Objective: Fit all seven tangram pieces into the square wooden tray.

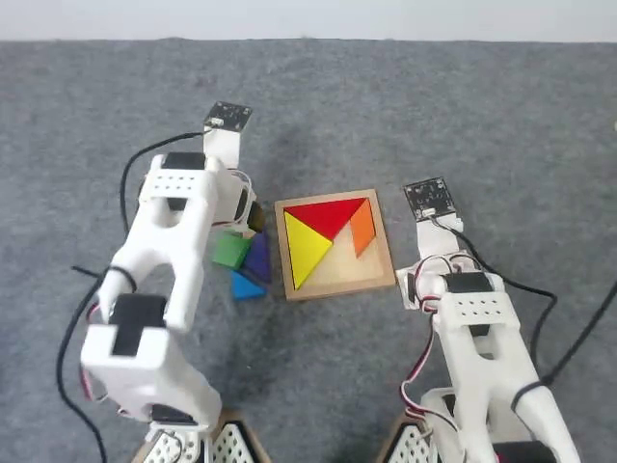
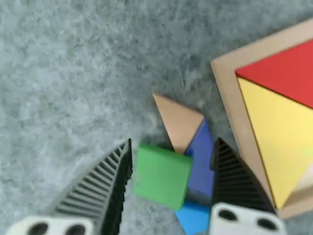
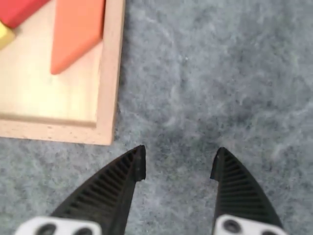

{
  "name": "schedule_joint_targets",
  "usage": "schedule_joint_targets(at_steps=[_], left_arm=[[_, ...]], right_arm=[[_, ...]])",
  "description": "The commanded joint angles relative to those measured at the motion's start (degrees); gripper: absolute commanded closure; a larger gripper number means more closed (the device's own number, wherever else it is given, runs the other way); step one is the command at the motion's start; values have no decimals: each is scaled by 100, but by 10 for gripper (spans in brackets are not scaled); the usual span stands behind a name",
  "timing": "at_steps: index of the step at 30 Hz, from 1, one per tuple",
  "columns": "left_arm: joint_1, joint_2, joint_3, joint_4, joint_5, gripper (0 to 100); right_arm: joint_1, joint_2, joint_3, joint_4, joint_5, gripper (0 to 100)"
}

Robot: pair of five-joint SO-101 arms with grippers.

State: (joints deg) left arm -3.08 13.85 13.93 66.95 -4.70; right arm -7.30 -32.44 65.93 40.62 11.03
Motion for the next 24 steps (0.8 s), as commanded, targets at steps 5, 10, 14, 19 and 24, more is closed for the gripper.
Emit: schedule_joint_targets(at_steps=[5, 10, 14, 19, 24], left_arm=[[695, 149, -409, 53, 334, 757], [686, 440, -374, 9, 343, 812], [484, 659, -505, 26, 343, 823], [158, 958, -884, 44, 299, 823], [53, 1389, -1200, 53, 132, 822]], right_arm=[[66, -163, -26, -136, 70, 764], [66, -163, -26, -119, 70, 764], [66, -163, -26, -119, 70, 764], [66, -163, -26, -101, 70, 764], [66, -163, -26, -101, 79, 764]])
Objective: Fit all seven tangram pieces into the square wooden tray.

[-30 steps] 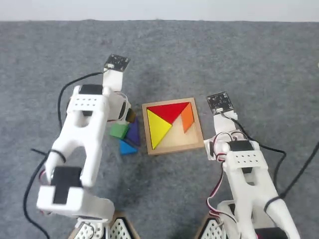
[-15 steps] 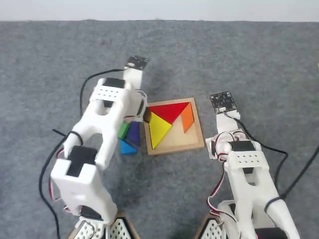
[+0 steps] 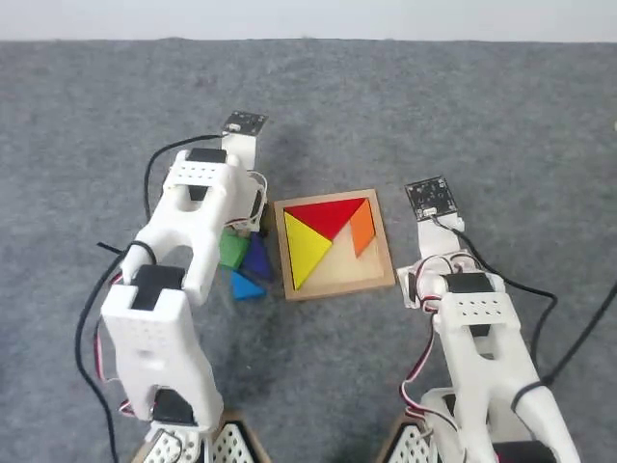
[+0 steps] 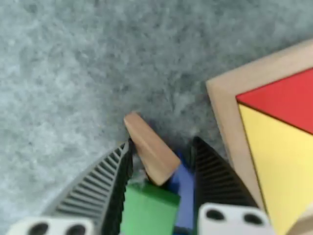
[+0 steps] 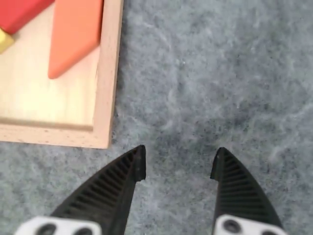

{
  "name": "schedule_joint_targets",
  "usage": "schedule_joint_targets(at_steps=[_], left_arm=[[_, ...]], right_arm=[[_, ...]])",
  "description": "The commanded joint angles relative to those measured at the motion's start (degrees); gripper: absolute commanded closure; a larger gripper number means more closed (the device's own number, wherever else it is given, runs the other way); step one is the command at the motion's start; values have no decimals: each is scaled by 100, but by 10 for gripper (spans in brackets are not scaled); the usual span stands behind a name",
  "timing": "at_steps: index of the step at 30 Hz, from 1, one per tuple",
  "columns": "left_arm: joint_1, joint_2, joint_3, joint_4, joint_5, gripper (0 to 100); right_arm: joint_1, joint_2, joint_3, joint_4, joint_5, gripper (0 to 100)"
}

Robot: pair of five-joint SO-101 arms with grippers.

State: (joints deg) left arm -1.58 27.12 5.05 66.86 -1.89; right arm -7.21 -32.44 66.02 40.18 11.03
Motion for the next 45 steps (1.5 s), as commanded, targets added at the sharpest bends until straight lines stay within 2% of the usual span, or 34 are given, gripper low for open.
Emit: schedule_joint_targets(at_steps=[1, 7, 13, 18, 25, 29, 34, 43, 45], left_arm=[[-97, 105, -347, 62, -149, 822], [-220, 141, -558, 211, -185, 827], [-255, 132, -998, 835, -316, 919], [-202, 132, -1385, 1187, -413, 923], [-9, 141, -2360, 2242, -492, 924], [53, 167, -2774, 2549, -422, 915], [18, 413, -2677, 2567, 53, 778], [167, 1345, -2677, 2189, 229, 795], [114, 1354, -2686, 2180, 220, 834]], right_arm=[[57, -163, -35, -57, 79, 764], [57, -163, -35, -57, 79, 764], [57, -163, -35, -57, 79, 764], [57, -163, -35, -66, 79, 764], [57, -163, -35, -75, 79, 764], [57, -163, -35, -66, 79, 764], [57, -163, -35, -57, 97, 764], [57, -163, -35, -48, 105, 764], [57, -163, -35, -48, 105, 764]])
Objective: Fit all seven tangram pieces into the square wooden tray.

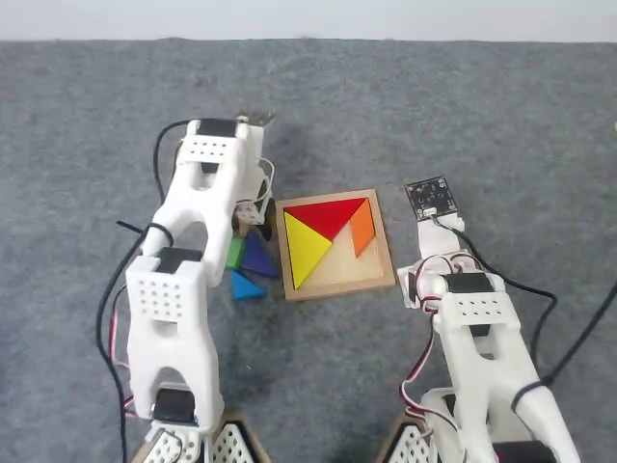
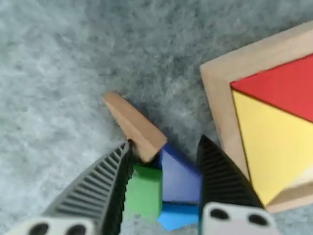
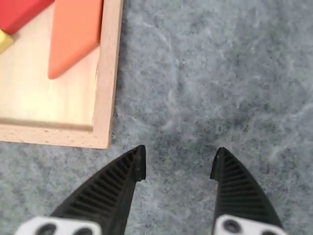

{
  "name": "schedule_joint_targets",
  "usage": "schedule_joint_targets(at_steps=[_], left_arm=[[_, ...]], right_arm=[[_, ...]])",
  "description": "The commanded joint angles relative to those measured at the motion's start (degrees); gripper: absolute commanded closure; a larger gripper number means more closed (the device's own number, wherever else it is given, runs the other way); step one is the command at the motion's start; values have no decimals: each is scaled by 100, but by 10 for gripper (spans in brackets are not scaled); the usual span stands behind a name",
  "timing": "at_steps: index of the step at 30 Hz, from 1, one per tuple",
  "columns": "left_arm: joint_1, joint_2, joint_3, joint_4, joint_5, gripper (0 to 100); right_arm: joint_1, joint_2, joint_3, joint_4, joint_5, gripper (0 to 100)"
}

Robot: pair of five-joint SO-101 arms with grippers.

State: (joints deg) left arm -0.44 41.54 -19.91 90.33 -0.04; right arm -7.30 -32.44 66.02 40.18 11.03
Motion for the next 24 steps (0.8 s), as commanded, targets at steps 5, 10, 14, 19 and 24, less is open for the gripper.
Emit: schedule_joint_targets(at_steps=[5, 10, 14, 19, 24], left_arm=[[-62, -132, -198, -167, -123, 919], [-18, -308, -198, -167, -123, 942], [-9, -668, -453, -53, -123, 993], [105, -958, -1305, 615, -229, 991], [659, -1196, -1842, 1037, 9, 991]], right_arm=[[66, -163, -35, -66, 105, 764], [66, -163, -35, -57, 105, 764], [66, -163, -35, -57, 97, 764], [66, -163, -35, -66, 88, 764], [75, -163, -35, -75, 88, 764]])
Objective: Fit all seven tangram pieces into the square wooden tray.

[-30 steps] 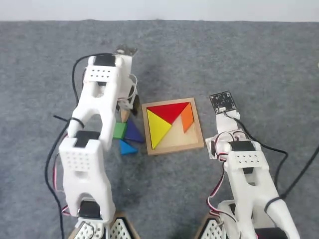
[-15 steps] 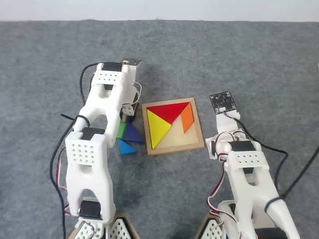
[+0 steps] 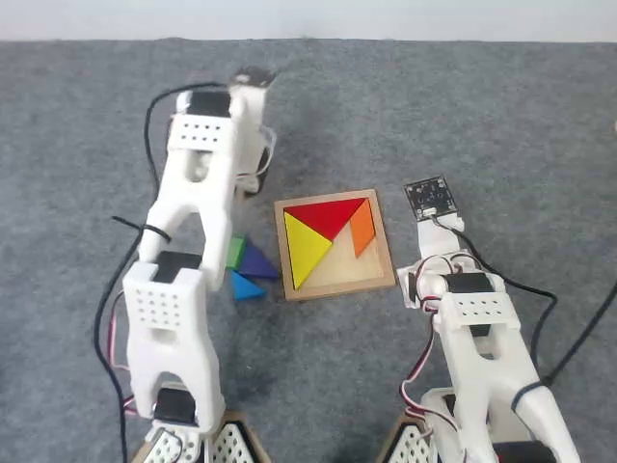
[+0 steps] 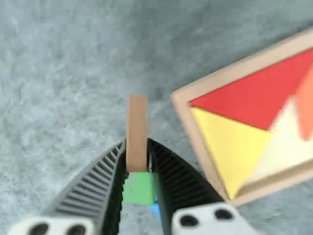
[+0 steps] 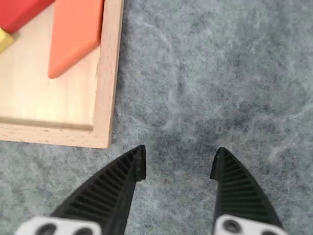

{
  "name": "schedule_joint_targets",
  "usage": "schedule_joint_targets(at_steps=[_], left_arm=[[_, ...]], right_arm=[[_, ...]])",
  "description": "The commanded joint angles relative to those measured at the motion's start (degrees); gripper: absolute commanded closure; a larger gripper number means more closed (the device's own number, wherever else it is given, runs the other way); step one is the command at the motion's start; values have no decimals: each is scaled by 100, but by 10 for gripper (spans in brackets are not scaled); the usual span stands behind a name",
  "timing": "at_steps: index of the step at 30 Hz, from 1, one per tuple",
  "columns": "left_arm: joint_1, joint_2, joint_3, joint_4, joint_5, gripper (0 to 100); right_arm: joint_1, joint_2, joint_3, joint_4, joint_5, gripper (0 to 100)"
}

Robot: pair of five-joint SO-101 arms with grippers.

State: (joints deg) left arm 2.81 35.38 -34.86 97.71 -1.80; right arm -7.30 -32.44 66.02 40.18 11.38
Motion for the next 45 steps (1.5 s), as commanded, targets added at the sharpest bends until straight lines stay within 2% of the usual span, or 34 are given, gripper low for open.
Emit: schedule_joint_targets(at_steps=[1, 5, 8, 12, 15, 26, 30, 36, 45], left_arm=[[501, -624, -277, 299, 273, 991], [1380, -668, 136, 273, 677, 991], [1890, -651, 400, 105, 1029, 991], [2286, -659, 655, -211, 1363, 991], [2462, -659, 945, -510, 1477, 990], [2523, -651, 1754, -1538, 1591, 987], [2523, -651, 1877, -1600, 1582, 981], [2374, -651, 1877, -1600, 1538, 893], [2057, -651, 1859, -1600, 1231, 888]], right_arm=[[75, -163, -35, -75, 53, 764], [180, -189, -35, -40, 53, 764], [716, -224, -88, -31, 53, 764], [1692, -215, -396, 57, 44, 764], [1895, -163, -396, 22, 44, 764], [1710, -163, -360, 22, 35, 764], [1701, -163, -352, 22, 35, 764], [1640, -163, -334, 22, 44, 764], [1587, -163, -325, 22, 62, 764]])
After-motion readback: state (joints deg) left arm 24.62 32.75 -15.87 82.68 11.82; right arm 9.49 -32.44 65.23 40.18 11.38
